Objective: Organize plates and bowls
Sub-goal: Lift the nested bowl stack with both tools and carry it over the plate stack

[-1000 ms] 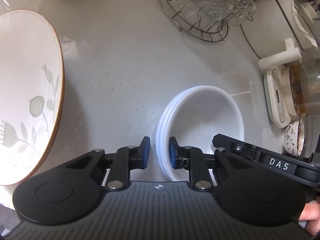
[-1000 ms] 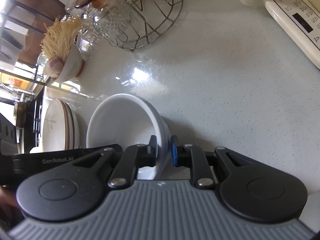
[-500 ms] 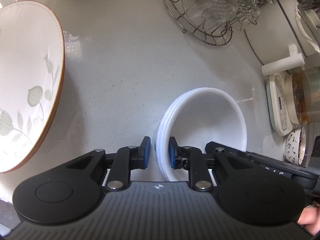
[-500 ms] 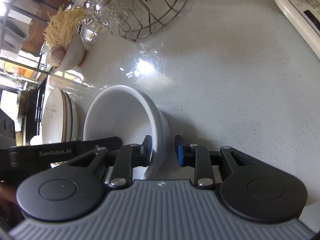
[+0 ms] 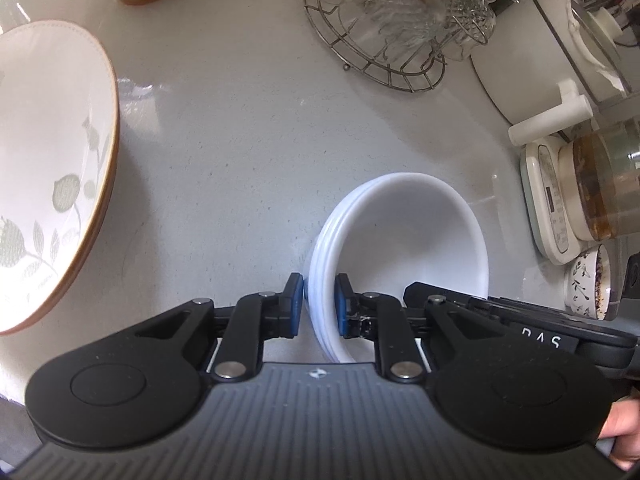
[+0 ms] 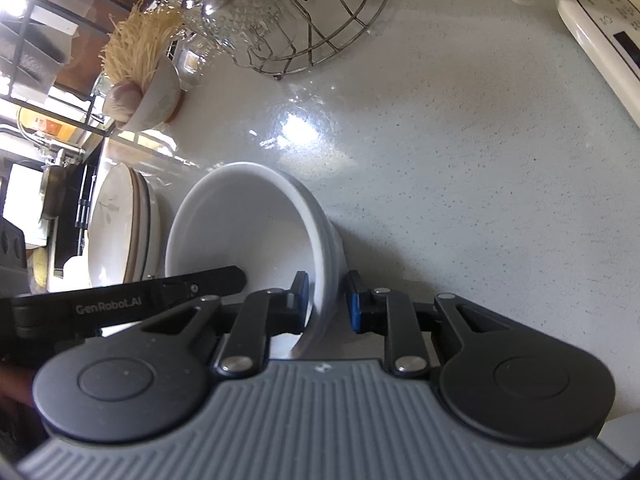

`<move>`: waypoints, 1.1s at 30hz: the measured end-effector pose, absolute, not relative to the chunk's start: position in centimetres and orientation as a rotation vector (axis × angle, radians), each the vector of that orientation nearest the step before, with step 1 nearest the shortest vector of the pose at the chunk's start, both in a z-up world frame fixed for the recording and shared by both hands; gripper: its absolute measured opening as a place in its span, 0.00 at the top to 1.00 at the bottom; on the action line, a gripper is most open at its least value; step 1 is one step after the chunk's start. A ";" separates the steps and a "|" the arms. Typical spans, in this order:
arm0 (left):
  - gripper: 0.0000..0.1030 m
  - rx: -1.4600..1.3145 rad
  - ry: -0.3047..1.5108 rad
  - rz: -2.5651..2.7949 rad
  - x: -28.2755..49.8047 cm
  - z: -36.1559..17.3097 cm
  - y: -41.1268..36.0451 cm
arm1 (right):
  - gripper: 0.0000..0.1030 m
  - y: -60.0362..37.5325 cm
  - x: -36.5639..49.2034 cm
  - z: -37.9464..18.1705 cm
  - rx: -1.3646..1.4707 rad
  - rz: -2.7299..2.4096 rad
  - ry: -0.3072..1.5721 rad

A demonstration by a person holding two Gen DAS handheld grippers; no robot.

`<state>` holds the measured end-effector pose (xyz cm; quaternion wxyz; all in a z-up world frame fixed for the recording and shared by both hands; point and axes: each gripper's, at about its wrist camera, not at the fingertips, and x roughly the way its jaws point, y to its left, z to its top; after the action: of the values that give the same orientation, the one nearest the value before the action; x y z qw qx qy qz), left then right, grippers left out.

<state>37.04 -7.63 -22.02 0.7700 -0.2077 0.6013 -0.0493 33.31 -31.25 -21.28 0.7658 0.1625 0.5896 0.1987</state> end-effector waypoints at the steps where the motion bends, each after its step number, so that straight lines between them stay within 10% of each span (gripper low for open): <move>1: 0.81 -0.456 1.305 -0.110 37.0 -22.0 -7.4 | 0.78 -31.2 33.2 -21.1 0.352 0.431 1.279; 33: 0.80 -0.443 1.188 -0.281 36.3 -11.9 1.1 | 0.77 -23.8 32.4 -11.0 0.337 0.392 1.105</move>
<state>36.30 1.14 -11.92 0.7965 -0.2064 0.5530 -0.1309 32.45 -23.77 -11.04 0.8198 0.1582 0.5187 0.1840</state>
